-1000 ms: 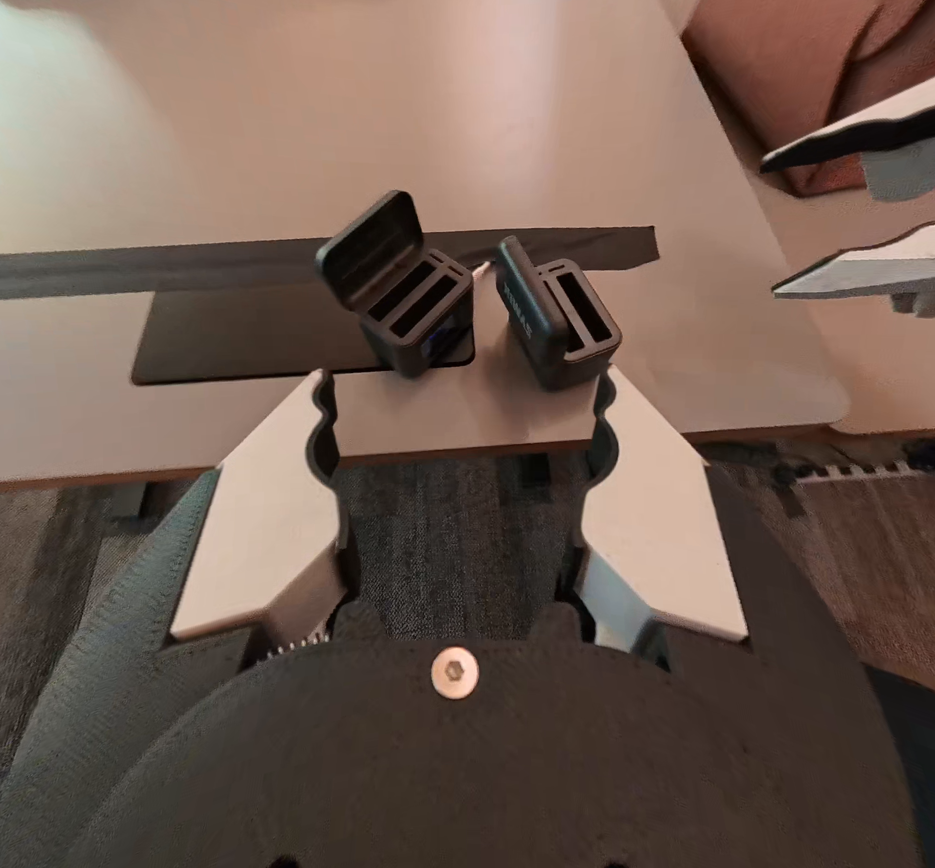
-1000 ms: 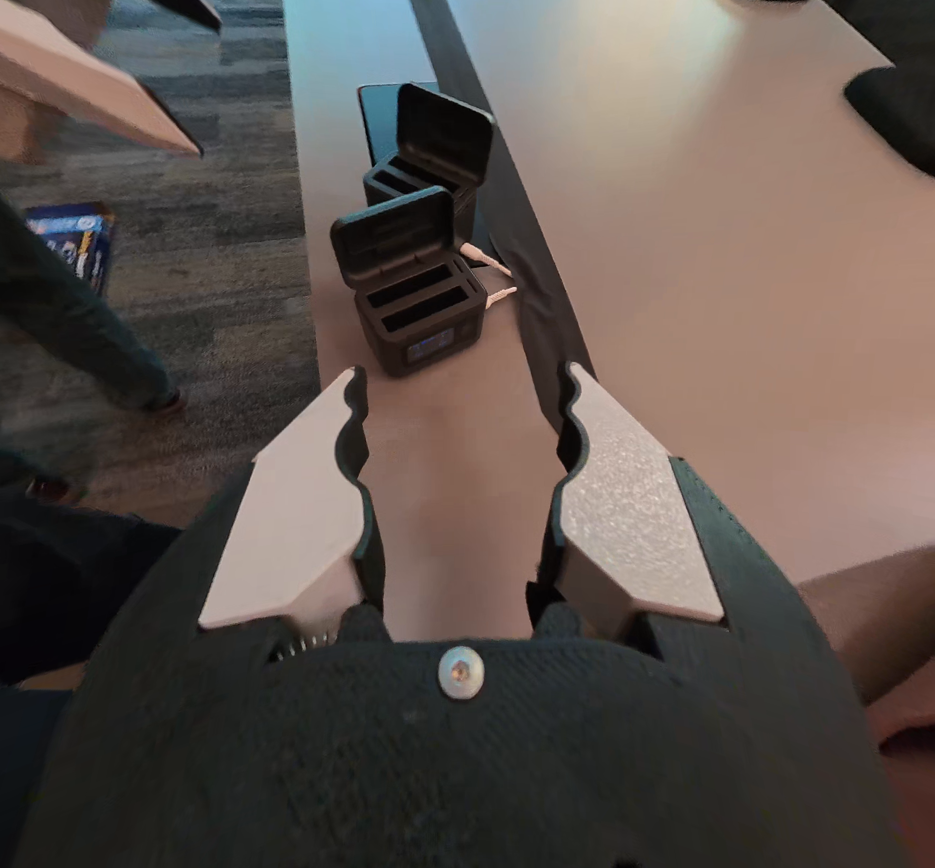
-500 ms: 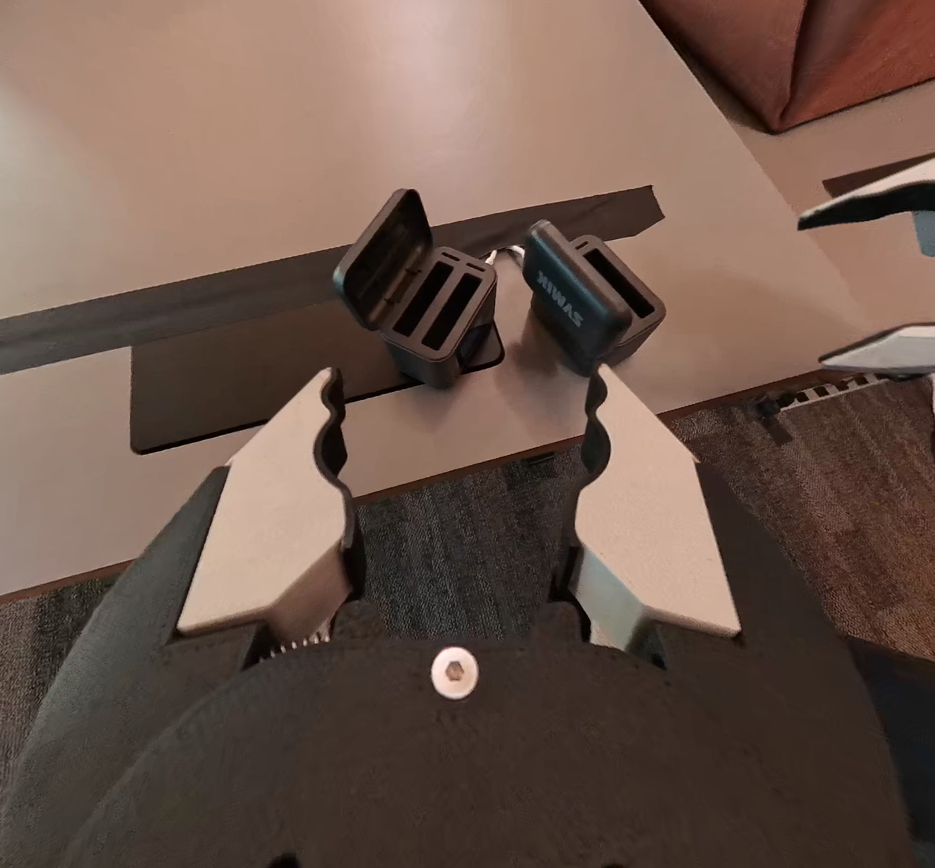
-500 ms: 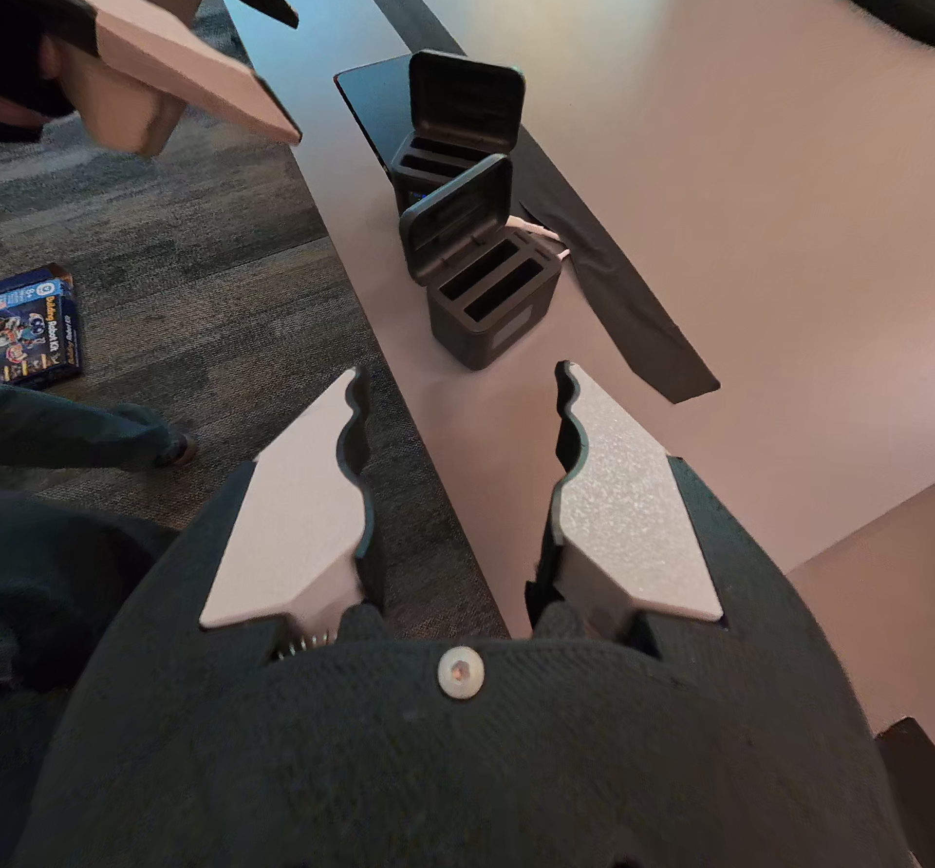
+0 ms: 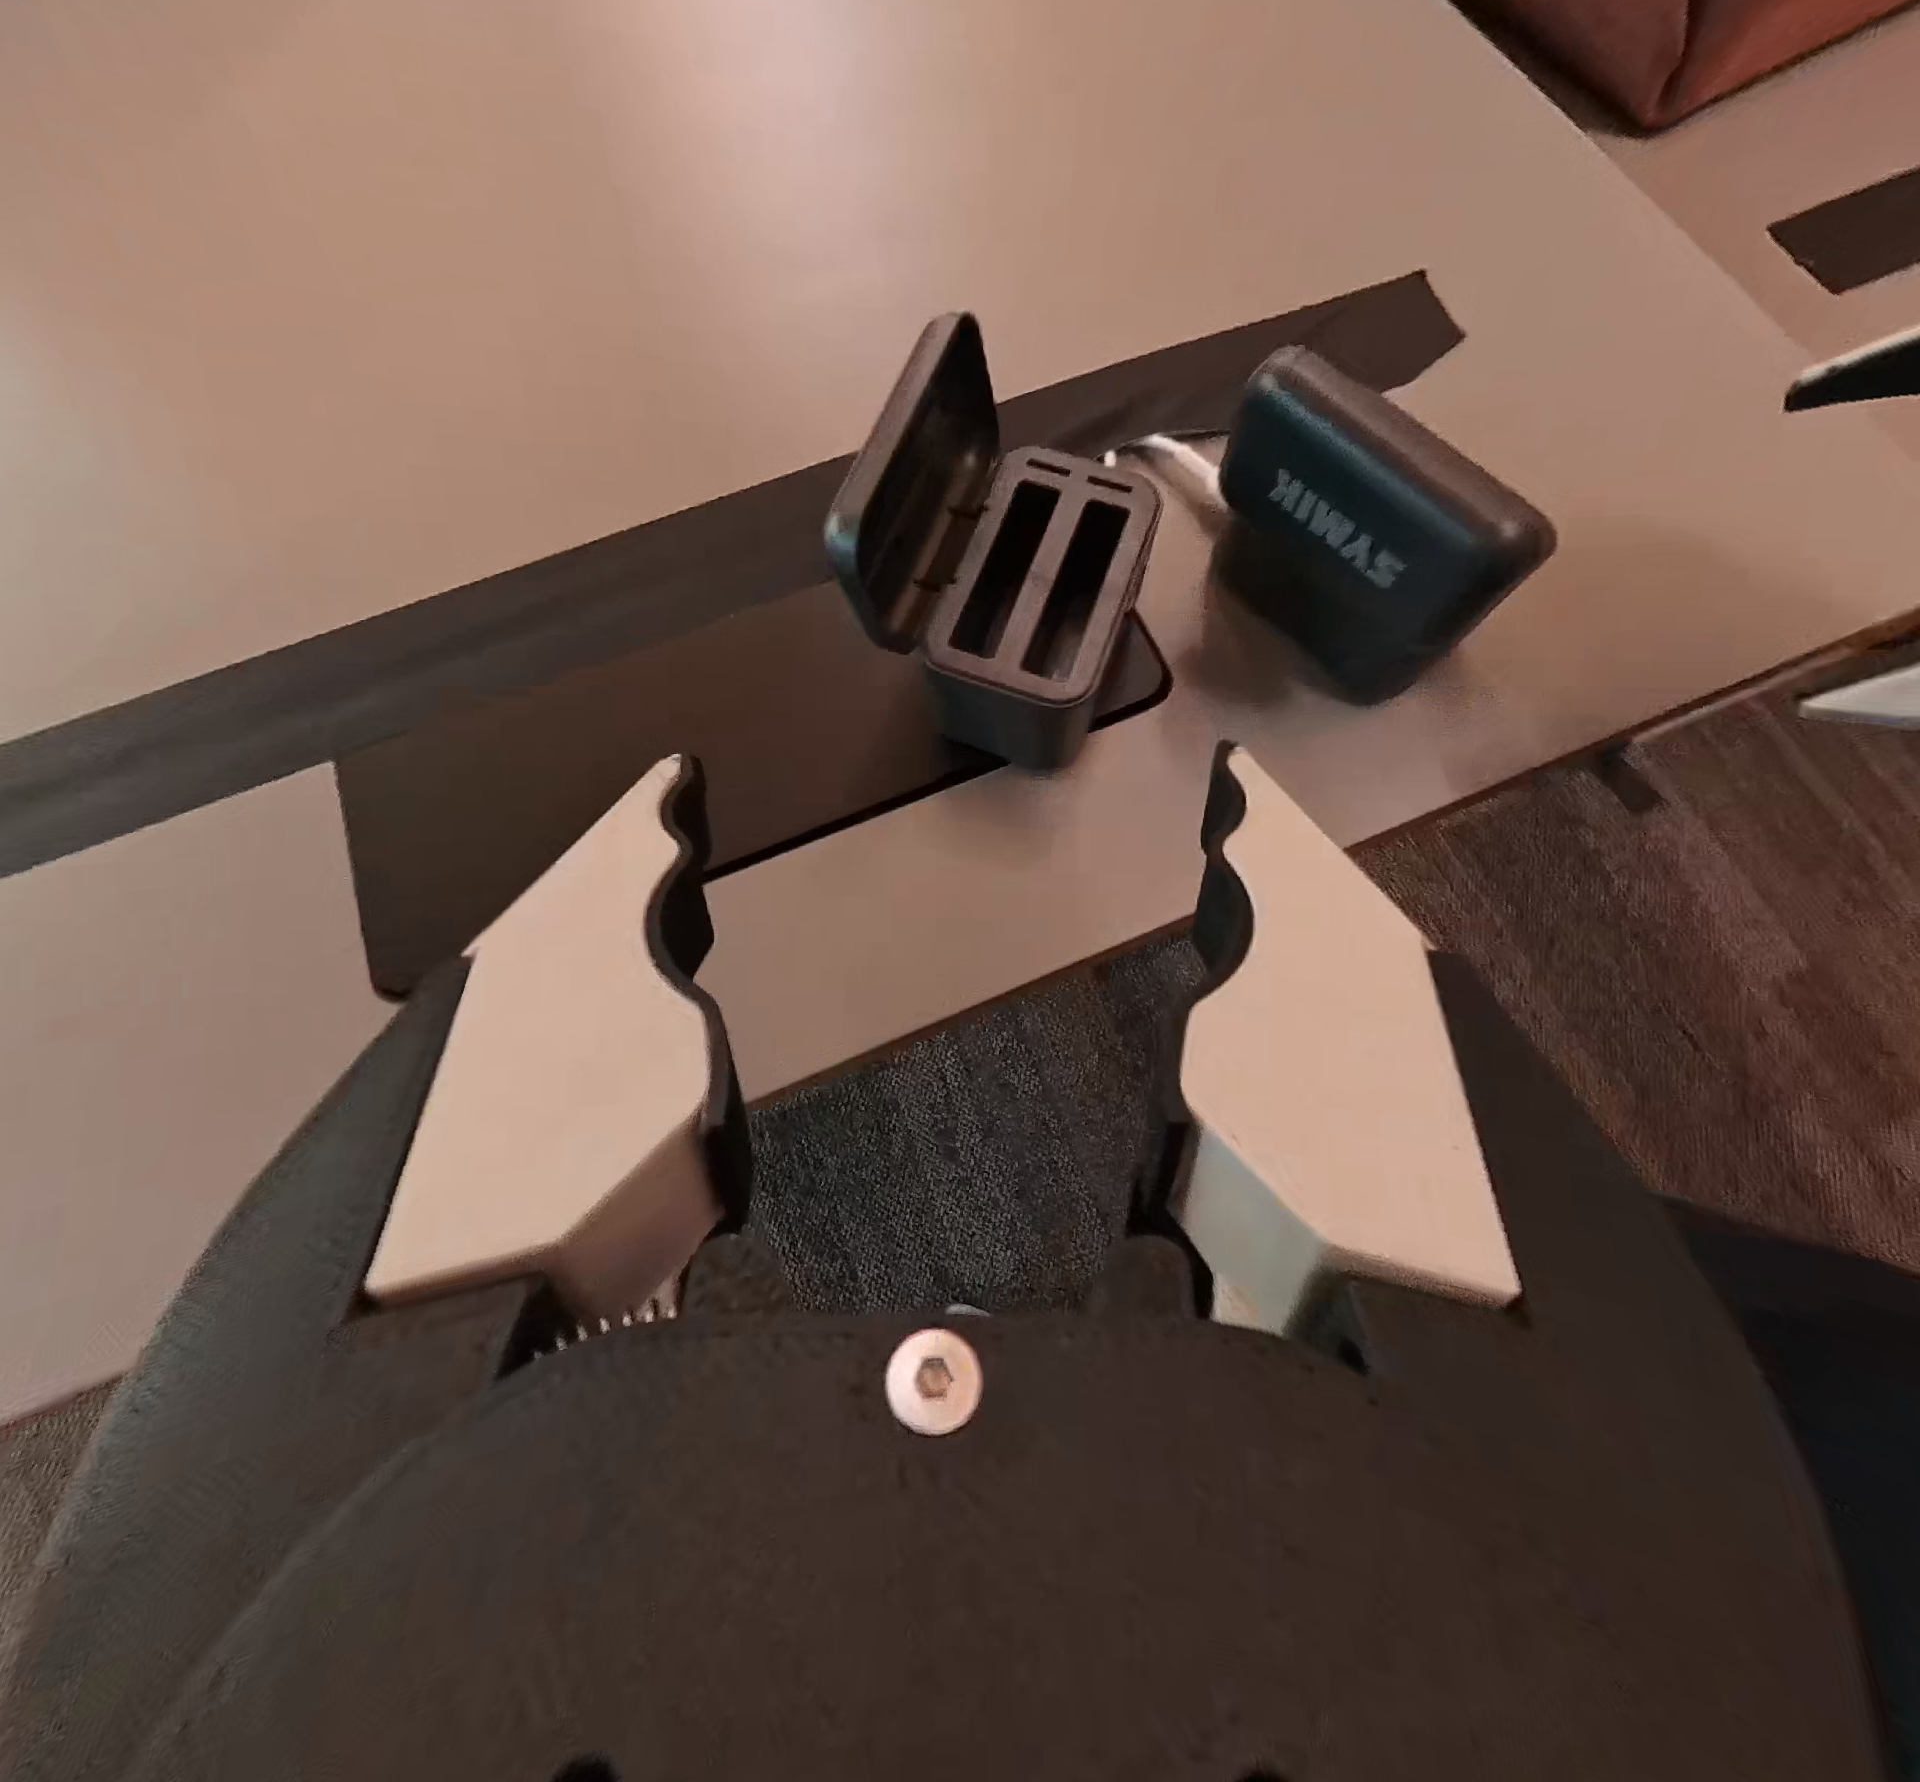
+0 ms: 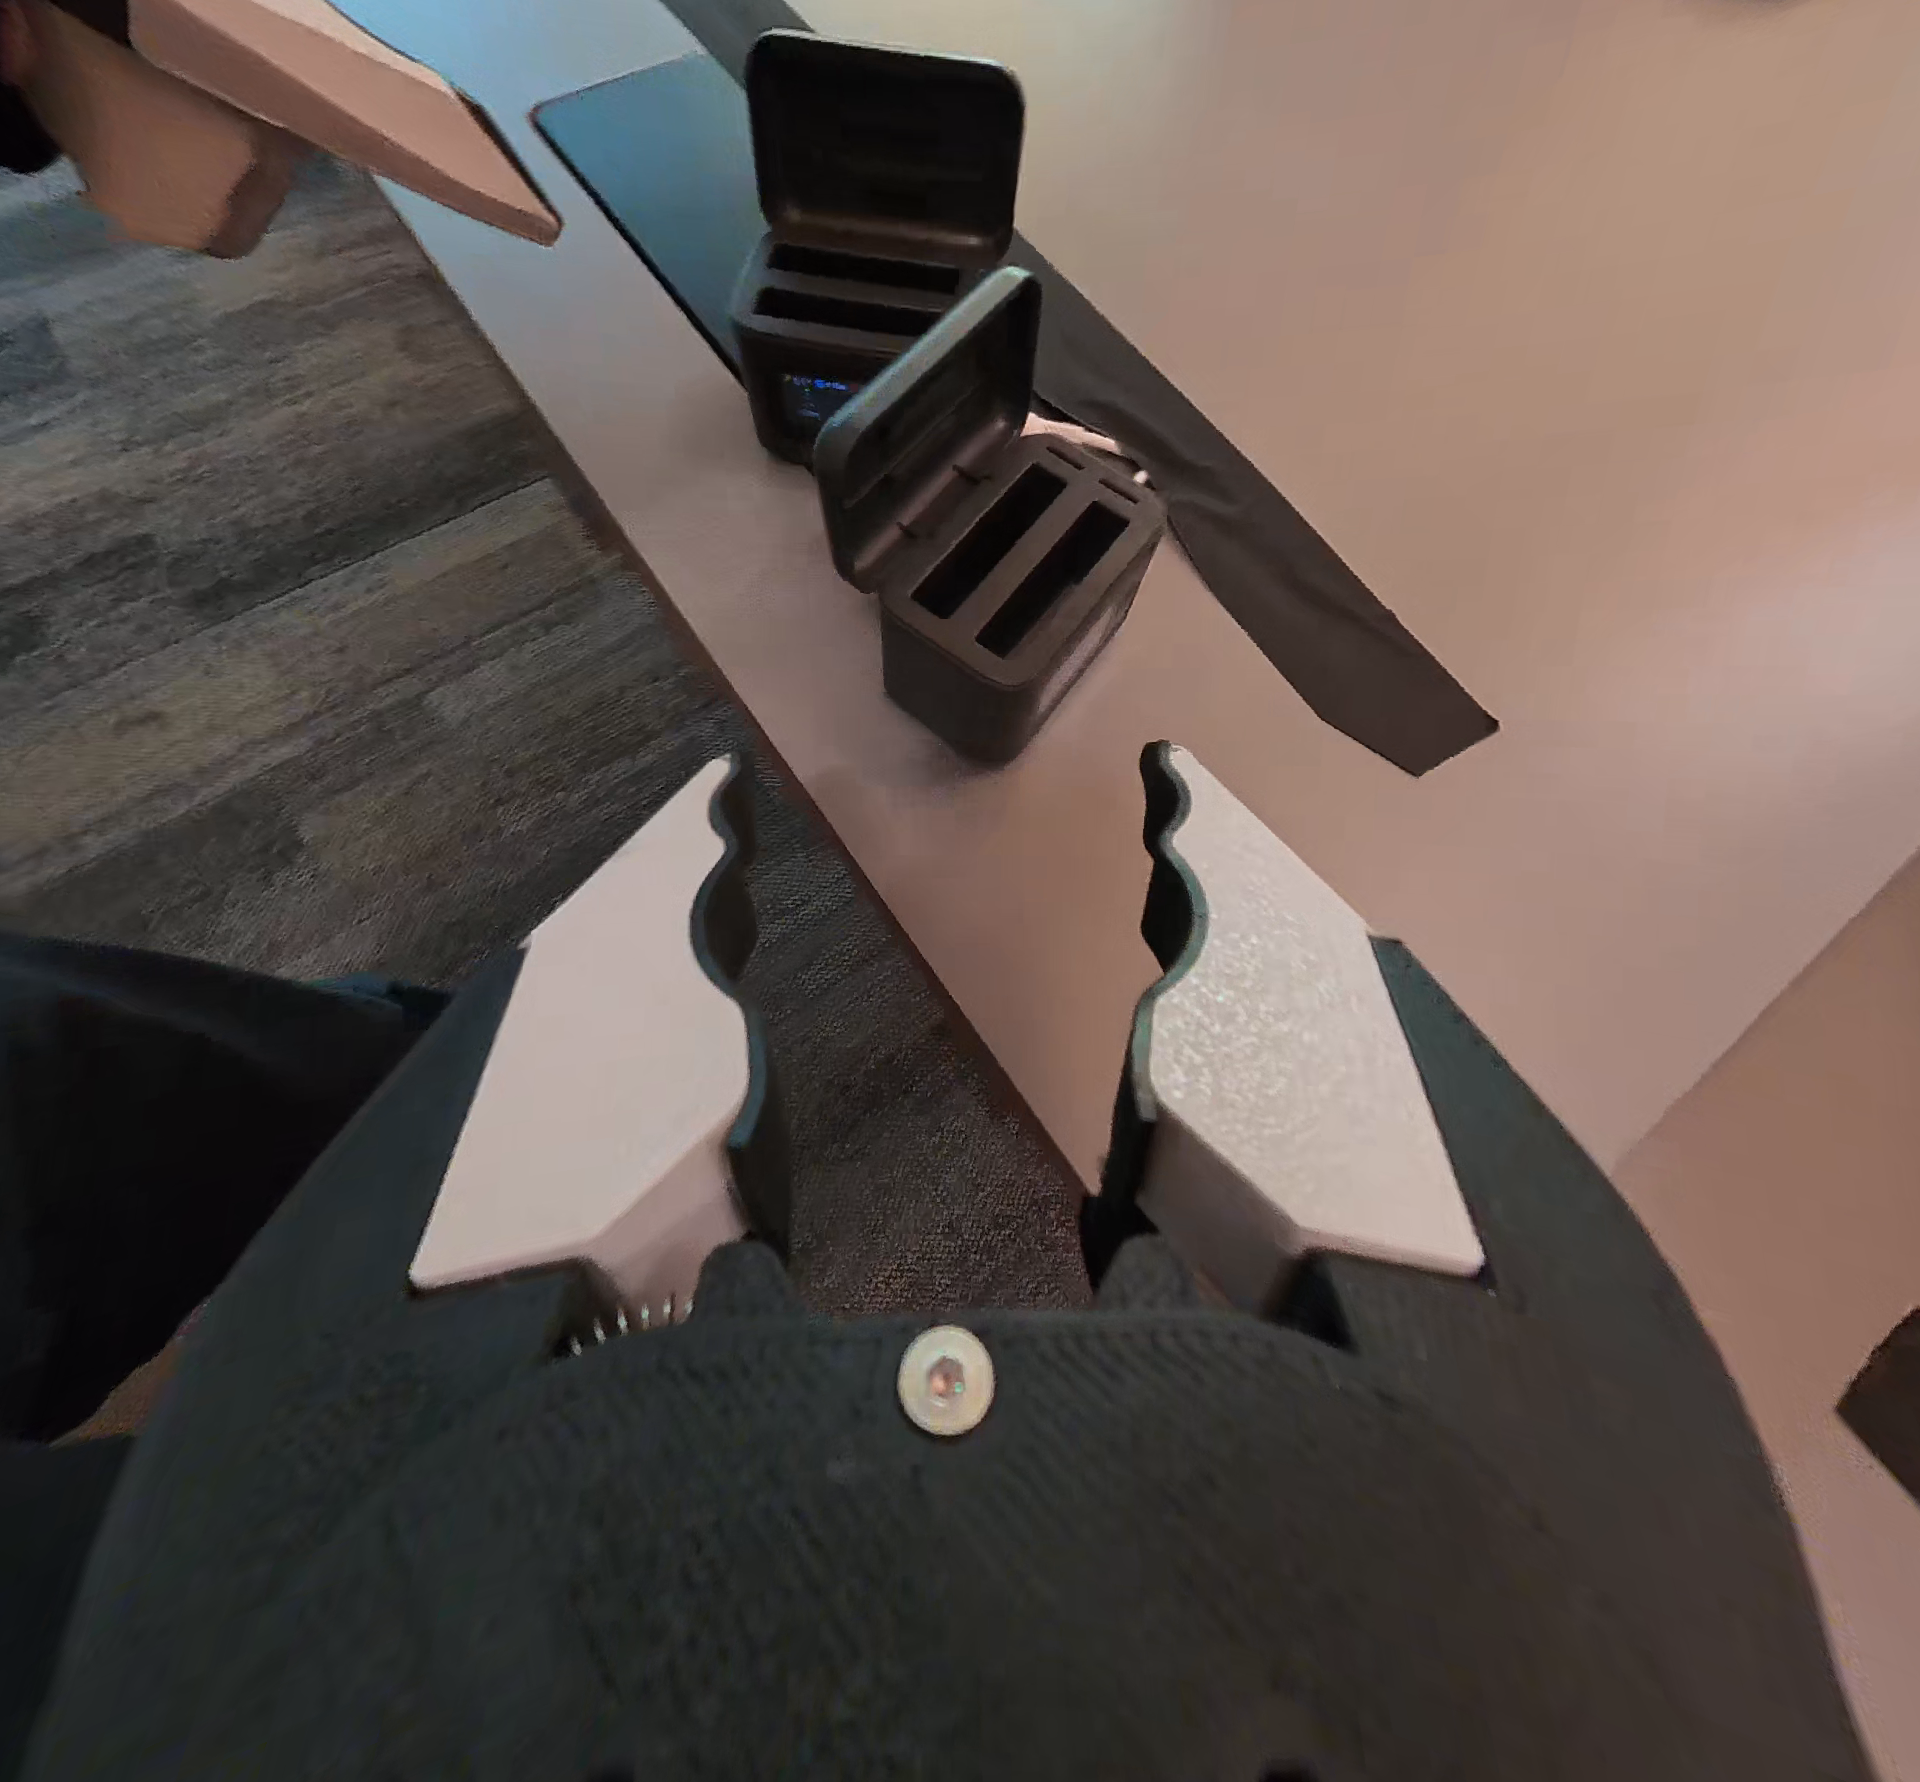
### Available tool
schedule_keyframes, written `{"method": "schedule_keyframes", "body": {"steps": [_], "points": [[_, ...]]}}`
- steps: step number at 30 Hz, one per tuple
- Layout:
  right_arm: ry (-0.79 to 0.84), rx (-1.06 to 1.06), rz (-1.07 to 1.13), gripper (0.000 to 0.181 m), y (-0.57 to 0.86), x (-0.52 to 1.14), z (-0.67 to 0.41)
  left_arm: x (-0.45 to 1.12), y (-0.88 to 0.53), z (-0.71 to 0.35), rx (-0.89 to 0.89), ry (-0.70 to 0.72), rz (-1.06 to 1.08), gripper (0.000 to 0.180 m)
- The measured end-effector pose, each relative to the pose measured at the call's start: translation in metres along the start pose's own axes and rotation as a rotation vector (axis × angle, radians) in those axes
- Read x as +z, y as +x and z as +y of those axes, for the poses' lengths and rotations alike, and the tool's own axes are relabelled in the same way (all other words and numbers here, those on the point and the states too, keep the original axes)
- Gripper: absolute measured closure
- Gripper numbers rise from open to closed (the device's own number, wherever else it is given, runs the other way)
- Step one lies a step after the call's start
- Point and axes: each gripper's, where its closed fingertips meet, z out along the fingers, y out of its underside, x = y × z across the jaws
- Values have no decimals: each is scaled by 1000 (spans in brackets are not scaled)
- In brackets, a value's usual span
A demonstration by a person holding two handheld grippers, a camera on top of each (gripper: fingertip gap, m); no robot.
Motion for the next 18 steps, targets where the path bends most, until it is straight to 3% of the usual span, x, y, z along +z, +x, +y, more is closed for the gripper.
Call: {"method": "schedule_keyframes", "body": {"steps": [9, 18], "points": [[-31, 217, 266, 105, -29, 43, -9, 9, -30, 17, 183, -43, 249, 84], [-50, 199, 409, 105, -34, 47, -27, 35, -31, -2, 228, -27, 350, 86]]}}
